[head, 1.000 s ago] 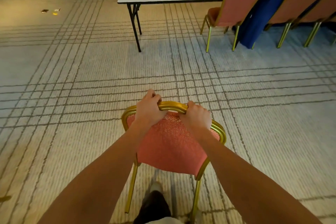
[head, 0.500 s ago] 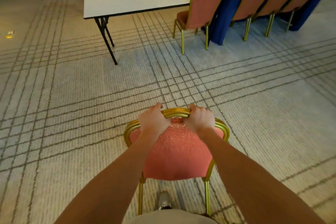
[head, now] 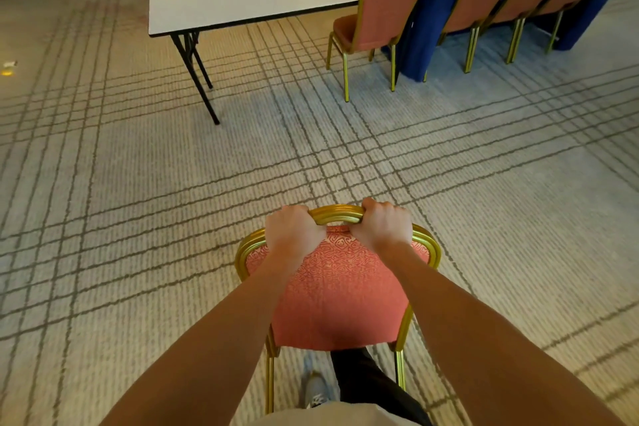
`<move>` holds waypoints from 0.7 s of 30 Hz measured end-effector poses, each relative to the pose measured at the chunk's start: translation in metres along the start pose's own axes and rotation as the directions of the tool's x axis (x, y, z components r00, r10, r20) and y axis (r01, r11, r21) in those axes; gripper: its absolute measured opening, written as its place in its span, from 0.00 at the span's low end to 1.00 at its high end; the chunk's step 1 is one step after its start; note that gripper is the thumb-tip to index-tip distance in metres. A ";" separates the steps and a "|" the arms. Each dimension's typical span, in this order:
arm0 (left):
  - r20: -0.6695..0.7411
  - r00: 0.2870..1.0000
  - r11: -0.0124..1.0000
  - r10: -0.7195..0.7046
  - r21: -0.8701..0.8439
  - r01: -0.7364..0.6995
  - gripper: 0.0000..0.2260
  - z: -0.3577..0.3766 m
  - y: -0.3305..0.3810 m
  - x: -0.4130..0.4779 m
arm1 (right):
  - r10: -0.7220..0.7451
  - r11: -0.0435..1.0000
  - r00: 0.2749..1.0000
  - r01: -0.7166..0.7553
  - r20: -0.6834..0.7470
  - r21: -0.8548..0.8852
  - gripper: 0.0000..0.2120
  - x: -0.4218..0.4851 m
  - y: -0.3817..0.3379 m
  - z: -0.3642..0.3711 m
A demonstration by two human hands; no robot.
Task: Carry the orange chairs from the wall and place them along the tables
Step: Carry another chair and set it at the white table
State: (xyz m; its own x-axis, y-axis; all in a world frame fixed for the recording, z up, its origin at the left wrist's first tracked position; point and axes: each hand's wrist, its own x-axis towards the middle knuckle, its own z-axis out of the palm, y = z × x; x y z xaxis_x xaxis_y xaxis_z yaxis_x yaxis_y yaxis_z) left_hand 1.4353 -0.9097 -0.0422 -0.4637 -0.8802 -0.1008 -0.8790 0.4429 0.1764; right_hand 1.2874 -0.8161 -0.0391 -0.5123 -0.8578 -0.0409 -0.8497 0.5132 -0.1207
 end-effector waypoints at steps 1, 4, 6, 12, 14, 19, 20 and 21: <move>0.000 1.000 1.000 -0.006 -0.007 0.006 0.17 -0.001 0.001 0.006 | -0.008 1.000 1.000 0.008 0.002 -0.006 0.14 0.007 0.000 0.001; 0.027 0.999 0.999 -0.025 -0.035 0.026 0.17 -0.001 0.003 0.032 | -0.038 0.999 0.999 0.038 0.020 -0.002 0.16 0.033 0.004 0.003; 0.048 0.998 0.998 -0.039 -0.049 0.041 0.18 -0.004 0.007 0.057 | -0.064 0.998 0.997 0.064 0.043 0.013 0.17 0.059 0.006 0.004; 0.094 0.995 0.999 -0.045 0.016 0.044 0.19 -0.007 0.027 0.133 | -0.095 0.995 0.988 0.094 0.120 0.016 0.18 0.137 0.021 0.003; 0.100 0.994 0.998 -0.046 0.040 0.042 0.19 -0.009 0.034 0.160 | -0.104 0.994 0.985 0.105 0.137 0.003 0.19 0.166 0.026 -0.002; 0.115 0.993 0.998 -0.023 0.066 0.016 0.17 -0.027 0.053 0.215 | -0.140 0.990 0.985 0.142 0.103 -0.015 0.20 0.228 0.035 -0.018; 0.112 0.993 0.998 -0.023 0.063 0.016 0.17 -0.032 0.057 0.223 | -0.146 0.988 0.984 0.149 0.105 -0.026 0.20 0.240 0.036 -0.024; 0.109 0.994 0.998 -0.029 0.055 0.023 0.16 -0.037 0.060 0.231 | -0.152 0.987 0.983 0.156 0.104 -0.032 0.20 0.250 0.037 -0.027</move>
State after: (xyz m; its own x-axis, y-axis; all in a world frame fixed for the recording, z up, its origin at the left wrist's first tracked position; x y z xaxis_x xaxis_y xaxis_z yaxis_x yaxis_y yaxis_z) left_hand 1.2797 -1.0929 -0.0191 -0.4477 -0.8687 -0.2120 -0.8941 0.4315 0.1199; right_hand 1.1243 -1.0108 -0.0270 -0.3613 -0.9241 -0.1245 -0.9229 0.3735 -0.0935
